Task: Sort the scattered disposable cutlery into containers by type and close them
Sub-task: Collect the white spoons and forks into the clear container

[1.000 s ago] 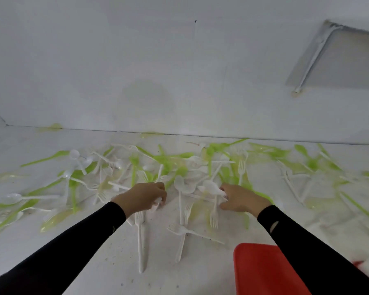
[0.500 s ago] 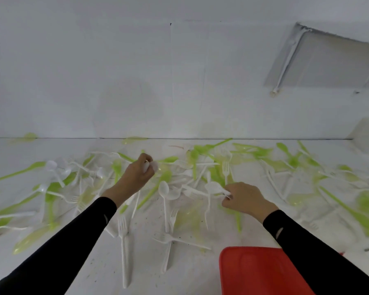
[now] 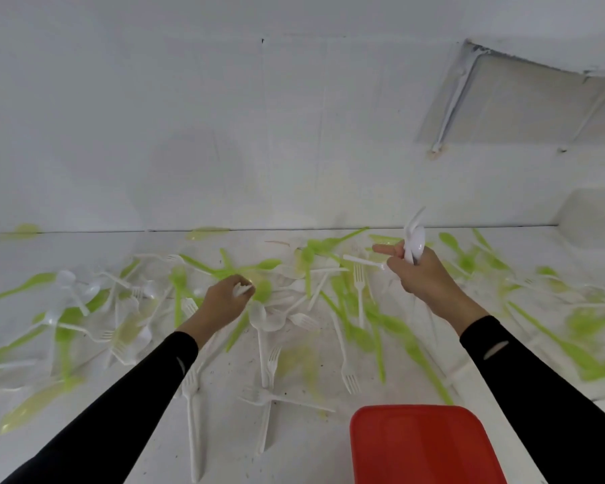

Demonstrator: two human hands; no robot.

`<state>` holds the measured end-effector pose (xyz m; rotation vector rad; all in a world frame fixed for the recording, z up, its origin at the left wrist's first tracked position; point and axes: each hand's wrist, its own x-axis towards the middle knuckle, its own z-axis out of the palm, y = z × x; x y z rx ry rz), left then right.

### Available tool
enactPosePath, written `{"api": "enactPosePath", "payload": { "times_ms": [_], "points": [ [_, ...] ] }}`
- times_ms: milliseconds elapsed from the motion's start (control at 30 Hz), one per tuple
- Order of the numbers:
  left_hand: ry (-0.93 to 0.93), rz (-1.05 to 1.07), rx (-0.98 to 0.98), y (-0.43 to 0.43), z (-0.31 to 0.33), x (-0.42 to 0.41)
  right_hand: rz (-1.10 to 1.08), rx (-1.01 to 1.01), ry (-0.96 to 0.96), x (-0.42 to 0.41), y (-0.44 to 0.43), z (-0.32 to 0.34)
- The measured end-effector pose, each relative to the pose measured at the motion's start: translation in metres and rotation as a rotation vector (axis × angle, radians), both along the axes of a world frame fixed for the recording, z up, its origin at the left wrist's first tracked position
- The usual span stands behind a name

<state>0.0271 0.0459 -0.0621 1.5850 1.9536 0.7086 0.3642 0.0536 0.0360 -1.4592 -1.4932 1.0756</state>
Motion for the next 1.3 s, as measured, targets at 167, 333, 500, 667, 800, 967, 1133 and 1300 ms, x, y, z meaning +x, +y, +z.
{"api": "enactPosePath", "payload": {
  "times_ms": [167, 333, 500, 667, 800, 967, 1133, 1300],
  "points": [
    [0.067, 0.013, -0.138, -0.016, -0.014, 0.017, 0.039, 0.103, 0.005, -0.024, 0.008, -0.006],
    [0.135, -0.006, -0.092, -0.029, -0.022, 0.037, 0.038, 0.186, -0.107, -0.050, 0.015, -0.013],
    [0.076, 0.005, -0.047, -0.027, -0.033, 0.030, -0.118, 0.273, -0.073, -0.063, 0.023, -0.014],
    [0.109, -0.063, 0.104, -0.026, -0.042, 0.022, -0.210, 0.231, -0.020, -0.057, 0.036, -0.015],
    [0.040, -0.083, 0.242, -0.017, -0.033, 0.014, -0.209, 0.183, -0.044, -0.048, 0.039, -0.021],
    [-0.130, -0.085, 0.333, -0.003, 0.010, 0.005, -0.308, 0.155, 0.055, -0.036, 0.044, -0.027],
    [-0.452, 0.007, 0.280, 0.001, 0.040, -0.003, -0.375, 0.149, 0.147, -0.030, 0.044, -0.021],
    [-0.735, 0.062, 0.309, 0.007, 0.045, -0.005, -0.375, 0.135, 0.234, -0.031, 0.042, -0.021]
  ]
}}
